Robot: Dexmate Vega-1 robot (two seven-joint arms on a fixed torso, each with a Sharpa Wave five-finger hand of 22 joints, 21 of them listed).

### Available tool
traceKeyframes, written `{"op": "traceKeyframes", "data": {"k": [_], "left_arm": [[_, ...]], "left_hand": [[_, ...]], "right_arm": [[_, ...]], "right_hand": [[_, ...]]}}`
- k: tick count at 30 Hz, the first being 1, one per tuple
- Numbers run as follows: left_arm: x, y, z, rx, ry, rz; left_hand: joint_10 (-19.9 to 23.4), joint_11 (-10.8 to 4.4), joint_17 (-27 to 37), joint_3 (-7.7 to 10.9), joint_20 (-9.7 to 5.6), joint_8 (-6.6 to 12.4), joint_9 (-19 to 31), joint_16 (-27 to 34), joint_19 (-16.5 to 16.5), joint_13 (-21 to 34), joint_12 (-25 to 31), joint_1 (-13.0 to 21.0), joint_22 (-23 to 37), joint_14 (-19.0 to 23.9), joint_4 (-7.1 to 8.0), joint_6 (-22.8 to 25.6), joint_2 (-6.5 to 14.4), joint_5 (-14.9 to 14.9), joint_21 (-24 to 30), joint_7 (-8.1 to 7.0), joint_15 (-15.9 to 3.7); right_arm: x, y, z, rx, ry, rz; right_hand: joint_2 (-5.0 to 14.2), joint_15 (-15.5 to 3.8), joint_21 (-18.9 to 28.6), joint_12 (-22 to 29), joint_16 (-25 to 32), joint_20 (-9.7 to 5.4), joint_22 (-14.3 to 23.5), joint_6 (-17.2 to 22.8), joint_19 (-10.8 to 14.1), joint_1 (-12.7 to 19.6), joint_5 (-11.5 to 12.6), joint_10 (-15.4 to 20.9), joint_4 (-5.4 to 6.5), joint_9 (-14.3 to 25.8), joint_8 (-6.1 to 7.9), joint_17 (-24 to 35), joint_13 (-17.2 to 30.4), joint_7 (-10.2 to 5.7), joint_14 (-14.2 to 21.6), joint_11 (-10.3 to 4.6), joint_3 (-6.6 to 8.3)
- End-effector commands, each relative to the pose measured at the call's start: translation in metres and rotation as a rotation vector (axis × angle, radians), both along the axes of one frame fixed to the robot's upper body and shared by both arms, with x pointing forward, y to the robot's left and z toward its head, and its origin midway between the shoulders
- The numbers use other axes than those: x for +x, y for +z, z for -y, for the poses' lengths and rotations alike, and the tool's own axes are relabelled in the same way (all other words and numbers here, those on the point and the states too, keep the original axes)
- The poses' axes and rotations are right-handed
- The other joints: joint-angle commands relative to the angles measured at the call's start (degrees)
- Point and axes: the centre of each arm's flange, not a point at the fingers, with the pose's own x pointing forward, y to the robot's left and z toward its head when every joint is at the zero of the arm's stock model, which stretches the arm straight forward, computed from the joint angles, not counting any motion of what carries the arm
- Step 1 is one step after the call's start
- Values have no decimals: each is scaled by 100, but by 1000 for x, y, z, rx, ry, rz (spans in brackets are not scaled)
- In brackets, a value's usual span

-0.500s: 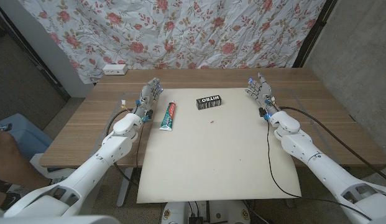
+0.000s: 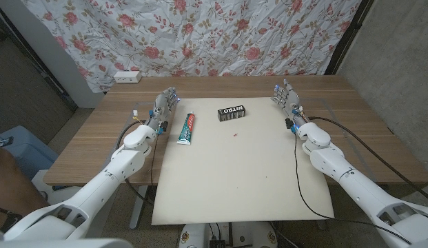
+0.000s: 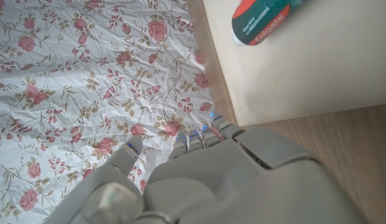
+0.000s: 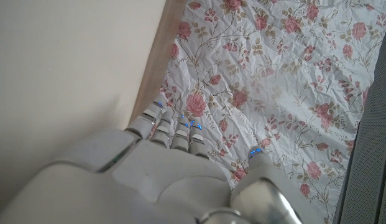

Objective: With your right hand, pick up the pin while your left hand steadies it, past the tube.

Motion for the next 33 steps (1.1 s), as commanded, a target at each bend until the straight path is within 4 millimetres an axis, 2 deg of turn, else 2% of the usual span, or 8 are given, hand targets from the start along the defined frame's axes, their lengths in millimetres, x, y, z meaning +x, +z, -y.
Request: {"op": "traceKeyframes", "data": {"k": [1, 12, 15, 25, 33], "left_arm": [[-3, 2, 0, -10, 17, 19], [-7, 6, -2, -10, 42, 25], [-7, 7, -1, -10, 40, 28], [-7, 8, 5, -34, 44, 30], [-11, 4, 8, -54, 49, 20]], "left_hand": [[77, -23, 26, 29, 25, 19, 17, 59, 104, 13, 54, 1, 20, 63, -10, 6, 494, 38, -1, -6, -27], [168, -32, 33, 5, 37, 11, 18, 69, 175, 12, 68, -26, 23, 119, 19, 6, 492, 36, -13, -33, -79], [243, -79, 36, -7, 26, 9, 18, 84, 216, 10, 83, -38, 23, 181, 36, 9, 497, 37, -19, -34, -113], [359, -103, 33, -13, 23, 14, 17, 84, 244, 4, 98, -38, 24, 240, 45, 35, 512, 40, -47, -31, -136], [447, -112, 28, -9, 12, 41, 16, 85, 271, -1, 102, -30, 23, 306, 41, 135, 526, 44, -70, -32, -158]], "right_arm": [[-6, 7, -8, -63, -7, 49], [-11, 21, -21, -187, -14, 96], [-13, 22, -23, -216, -33, 116], [-22, 28, -24, -340, -61, 158], [-36, 28, -24, -457, -108, 204]], "right_hand": [[54, -33, 30, 22, -23, -72, 16, 66, 20, 78, 17, 58, -38, 9, 44, -8, 4, -31, 7, -36, 51], [82, -92, 51, 28, -14, -154, 15, 79, 78, 155, 12, 88, -113, 9, 42, -42, 1, -52, 63, -52, 91], [89, -93, 49, 32, -15, -156, 14, 80, 77, 171, 10, 100, -127, 9, 41, -48, 1, -62, 67, -55, 100], [54, -151, 42, 40, 5, -172, 15, 95, 67, 107, -16, 144, -119, 9, 39, -48, -1, -146, 111, -54, 64], [71, -176, 23, 33, -6, -207, 14, 124, 18, 158, -20, 145, -174, 8, 45, -72, -4, -177, 110, -62, 89]]}}
